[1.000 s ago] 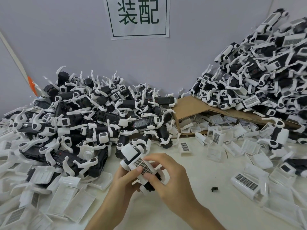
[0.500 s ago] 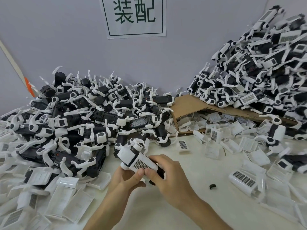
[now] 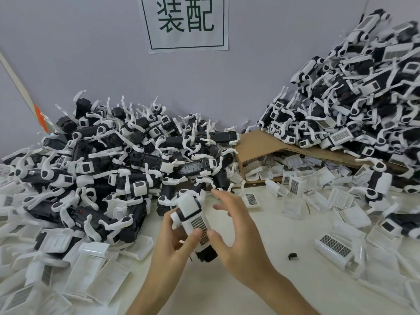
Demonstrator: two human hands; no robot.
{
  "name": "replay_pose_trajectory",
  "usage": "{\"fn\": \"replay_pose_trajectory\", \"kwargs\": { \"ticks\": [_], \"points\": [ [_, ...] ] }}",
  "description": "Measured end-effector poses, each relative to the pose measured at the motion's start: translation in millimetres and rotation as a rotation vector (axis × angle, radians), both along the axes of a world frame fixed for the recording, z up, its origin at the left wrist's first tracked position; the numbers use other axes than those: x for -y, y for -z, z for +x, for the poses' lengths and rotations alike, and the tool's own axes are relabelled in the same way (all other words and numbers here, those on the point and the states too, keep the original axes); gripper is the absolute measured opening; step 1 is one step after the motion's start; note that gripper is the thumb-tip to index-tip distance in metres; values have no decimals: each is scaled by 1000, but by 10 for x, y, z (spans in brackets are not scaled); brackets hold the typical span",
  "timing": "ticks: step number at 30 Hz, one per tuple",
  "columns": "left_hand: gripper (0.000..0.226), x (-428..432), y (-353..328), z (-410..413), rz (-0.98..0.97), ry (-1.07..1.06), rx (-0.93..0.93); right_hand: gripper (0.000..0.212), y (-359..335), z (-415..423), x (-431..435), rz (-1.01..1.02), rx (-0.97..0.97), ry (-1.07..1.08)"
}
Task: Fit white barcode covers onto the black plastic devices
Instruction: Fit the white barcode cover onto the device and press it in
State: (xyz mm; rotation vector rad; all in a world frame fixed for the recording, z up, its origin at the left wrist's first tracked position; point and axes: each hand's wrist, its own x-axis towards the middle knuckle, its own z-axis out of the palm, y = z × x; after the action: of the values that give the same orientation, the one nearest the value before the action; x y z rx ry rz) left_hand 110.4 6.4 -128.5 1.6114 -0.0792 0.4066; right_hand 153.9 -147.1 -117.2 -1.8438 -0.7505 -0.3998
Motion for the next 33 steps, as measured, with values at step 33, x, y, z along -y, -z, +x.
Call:
{"fn": "replay_pose_trajectory", "kwargs": {
  "ticks": [33],
  "points": [
    [38,-101,-69,-4,909,-413,402,44,-55,100,113,-42,-11,-100]
  ]
}}
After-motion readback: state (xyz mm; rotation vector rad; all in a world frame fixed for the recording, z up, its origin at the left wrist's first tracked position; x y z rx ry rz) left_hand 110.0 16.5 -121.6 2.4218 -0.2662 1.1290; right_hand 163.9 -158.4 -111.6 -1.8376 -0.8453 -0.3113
